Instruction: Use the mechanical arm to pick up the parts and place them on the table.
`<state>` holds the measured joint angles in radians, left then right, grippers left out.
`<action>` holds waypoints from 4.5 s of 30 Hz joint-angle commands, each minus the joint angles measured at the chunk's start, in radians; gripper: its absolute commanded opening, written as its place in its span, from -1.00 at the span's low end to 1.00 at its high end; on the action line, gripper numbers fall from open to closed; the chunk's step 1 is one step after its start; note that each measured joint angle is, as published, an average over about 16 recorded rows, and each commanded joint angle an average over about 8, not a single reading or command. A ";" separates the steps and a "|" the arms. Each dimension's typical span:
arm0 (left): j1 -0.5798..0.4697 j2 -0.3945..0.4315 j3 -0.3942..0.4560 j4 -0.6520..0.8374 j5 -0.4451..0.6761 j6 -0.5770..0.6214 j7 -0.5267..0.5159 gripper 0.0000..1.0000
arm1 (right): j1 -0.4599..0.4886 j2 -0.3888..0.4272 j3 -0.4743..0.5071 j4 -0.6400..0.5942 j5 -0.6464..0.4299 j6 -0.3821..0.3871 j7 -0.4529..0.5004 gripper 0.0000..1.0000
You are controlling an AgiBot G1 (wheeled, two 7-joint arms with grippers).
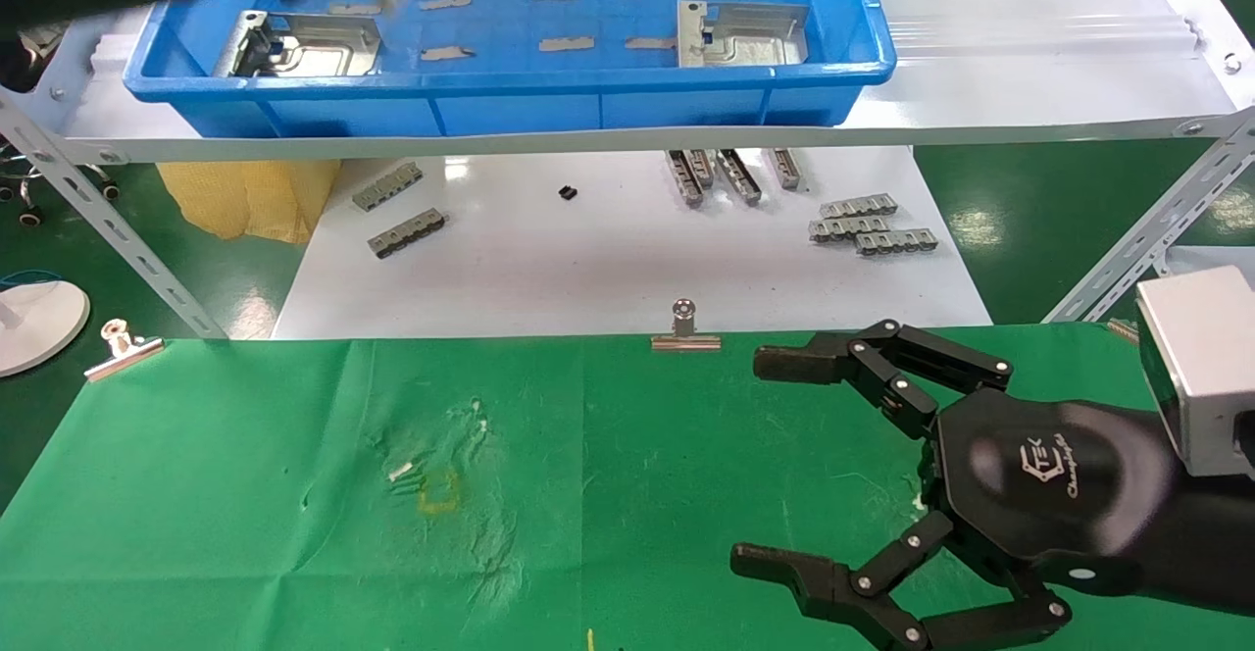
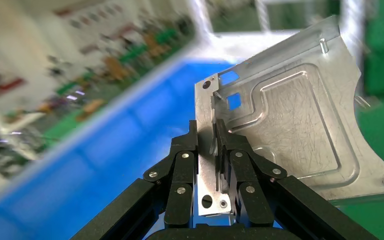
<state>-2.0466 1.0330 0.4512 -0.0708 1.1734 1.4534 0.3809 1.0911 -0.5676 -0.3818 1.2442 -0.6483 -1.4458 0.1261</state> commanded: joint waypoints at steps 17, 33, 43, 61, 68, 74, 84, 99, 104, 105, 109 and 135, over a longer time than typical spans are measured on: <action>0.151 -0.139 0.178 -0.320 -0.018 0.157 0.109 -1.00 | 0.000 0.000 0.000 0.000 0.000 0.000 0.000 1.00; 0.372 -0.138 0.370 -0.343 -0.024 0.105 0.497 -1.00 | 0.000 0.000 0.000 0.000 0.000 0.000 0.000 1.00; 0.419 -0.081 0.374 -0.153 -0.016 0.051 0.705 -0.70 | 0.000 0.000 0.000 0.000 0.000 0.000 0.000 1.00; 0.406 -0.043 0.361 0.055 -0.035 0.036 0.678 1.00 | 0.000 0.000 0.000 0.000 0.000 0.000 0.000 1.00; 0.404 -0.057 0.318 0.119 -0.094 0.087 0.533 1.00 | 0.000 0.000 0.000 0.000 0.000 0.000 0.000 1.00; 0.436 -0.072 0.266 0.133 -0.157 0.136 0.390 1.00 | 0.000 0.000 0.000 0.000 0.000 0.000 0.000 1.00; 0.468 -0.085 0.222 0.124 -0.210 0.146 0.300 1.00 | 0.000 0.000 0.000 0.000 0.000 0.000 0.000 1.00; 0.528 -0.127 0.178 -0.048 -0.232 0.132 0.200 1.00 | 0.000 0.000 0.000 0.000 0.000 0.000 0.000 1.00; 0.571 -0.155 0.145 -0.160 -0.252 0.124 0.126 1.00 | 0.000 0.000 0.000 0.000 0.000 0.000 0.000 1.00; 0.579 -0.161 0.138 -0.183 -0.256 0.122 0.111 1.00 | 0.000 0.000 0.000 0.000 0.000 0.000 0.000 1.00; 0.613 -0.183 0.111 -0.272 -0.272 0.115 0.053 1.00 | 0.000 0.000 0.000 0.000 0.000 0.000 0.000 1.00; 0.834 -0.330 -0.063 -0.852 -0.377 0.070 -0.330 1.00 | 0.000 0.000 0.000 0.000 0.000 0.000 0.000 1.00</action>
<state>-1.2124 0.7028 0.3883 -0.9224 0.7961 1.5236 0.0510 1.0909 -0.5674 -0.3820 1.2439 -0.6478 -1.4455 0.1259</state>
